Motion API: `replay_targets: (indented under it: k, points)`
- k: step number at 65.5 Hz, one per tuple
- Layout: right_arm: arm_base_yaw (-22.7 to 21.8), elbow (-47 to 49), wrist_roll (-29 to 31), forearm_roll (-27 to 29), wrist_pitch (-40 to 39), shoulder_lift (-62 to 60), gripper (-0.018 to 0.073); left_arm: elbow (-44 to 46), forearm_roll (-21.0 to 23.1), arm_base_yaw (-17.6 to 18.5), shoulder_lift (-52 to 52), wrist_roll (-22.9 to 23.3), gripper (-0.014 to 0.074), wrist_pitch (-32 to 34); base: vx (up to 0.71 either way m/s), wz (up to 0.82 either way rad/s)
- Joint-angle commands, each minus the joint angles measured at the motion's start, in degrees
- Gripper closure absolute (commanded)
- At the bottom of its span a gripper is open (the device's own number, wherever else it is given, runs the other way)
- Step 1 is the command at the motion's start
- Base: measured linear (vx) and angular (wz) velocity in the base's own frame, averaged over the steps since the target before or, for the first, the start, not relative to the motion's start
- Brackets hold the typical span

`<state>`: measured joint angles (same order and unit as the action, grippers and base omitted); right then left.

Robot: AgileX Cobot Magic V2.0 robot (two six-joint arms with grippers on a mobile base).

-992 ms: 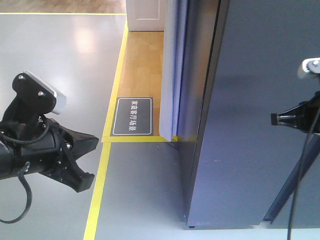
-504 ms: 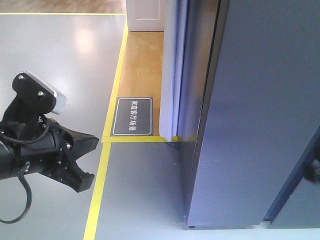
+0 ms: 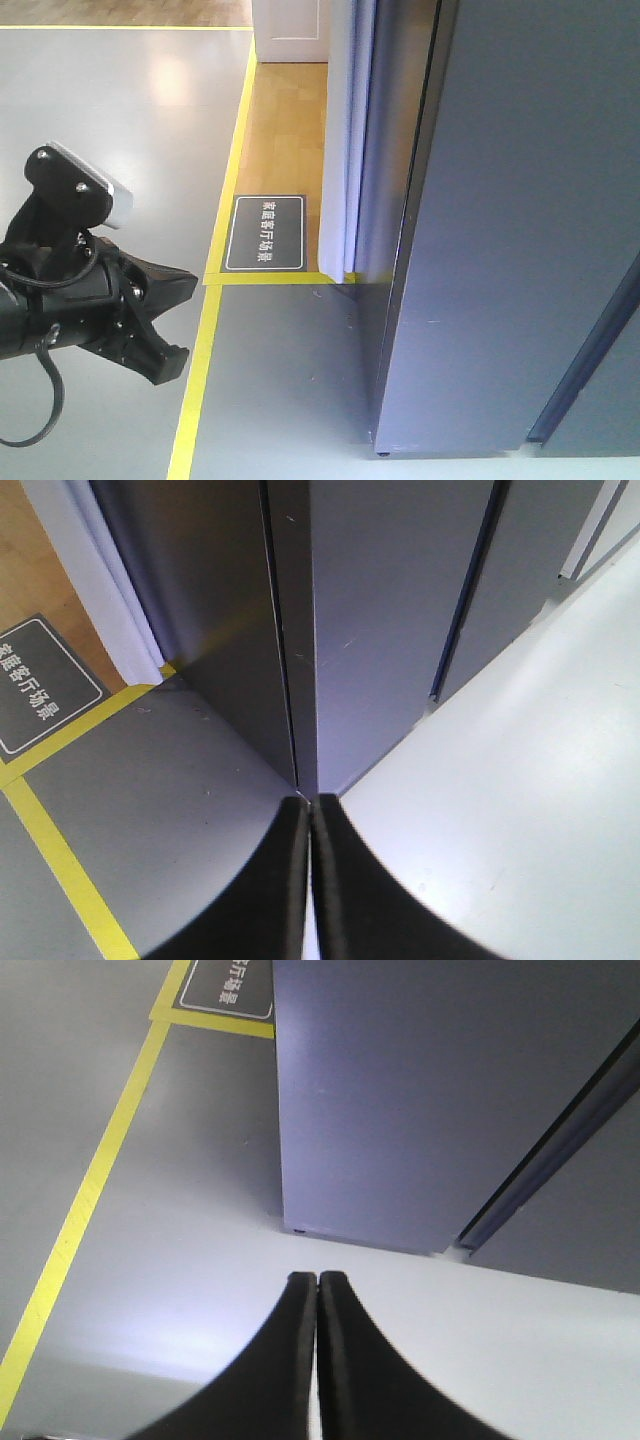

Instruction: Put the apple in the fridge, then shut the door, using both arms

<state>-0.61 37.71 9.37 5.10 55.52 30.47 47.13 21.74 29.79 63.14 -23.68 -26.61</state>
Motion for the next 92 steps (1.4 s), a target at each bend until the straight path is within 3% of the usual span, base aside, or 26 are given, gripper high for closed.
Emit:
replay_targets:
  k: [1, 42, 50, 59, 67, 74, 85, 92]
  points:
    - [0.2, 1.2, 0.7, -0.1, -1.6, 0.1, 0.0561, 1.5, 1.1, -0.1, -1.3, 0.6, 0.0602, 3.0, 0.0, 0.0]
    - [0.2, 1.2, 0.7, -0.1, -1.7, 0.1, 0.0561, 0.8, -0.5, -0.4, -5.3, 0.4, 0.0602, 3.2, 0.0, 0.0]
    - [0.2, 1.2, 0.7, -0.1, -1.7, 0.1, 0.0561, -3.2, -0.5, -3.5, -10.5, 2.2, 0.0602, 9.4, 0.0, 0.0]
    - [0.2, 1.2, 0.7, -0.1, -1.7, 0.1, 0.0561, -12.9, -0.9, -9.4, -18.4, 2.1, 0.0602, 18.2, 0.0, 0.0]
    - [0.2, 1.2, 0.7, -0.1, -1.7, 0.1, 0.0561, -21.7, -3.5, -13.4, -27.1, 2.5, 0.0602, 23.3, 0.0, 0.0]
    - [0.2, 1.2, 0.7, -0.1, -1.7, 0.1, 0.0561, -27.8, -7.3, -17.9, -34.7, 7.4, 0.0602, 25.1, 0.0, 0.0]
    - [0.2, 1.2, 0.7, -0.1, -1.7, 0.1, 0.0561, -35.6, -18.4, -25.4, -45.7, 20.4, 0.0602, 25.0, 0.0, 0.0]
    - [0.2, 1.2, 0.7, -0.1, -1.7, 0.1, 0.0561, -39.7, -23.0, -29.0, -51.4, 28.0, 0.0602, 24.9, 0.0, 0.0]
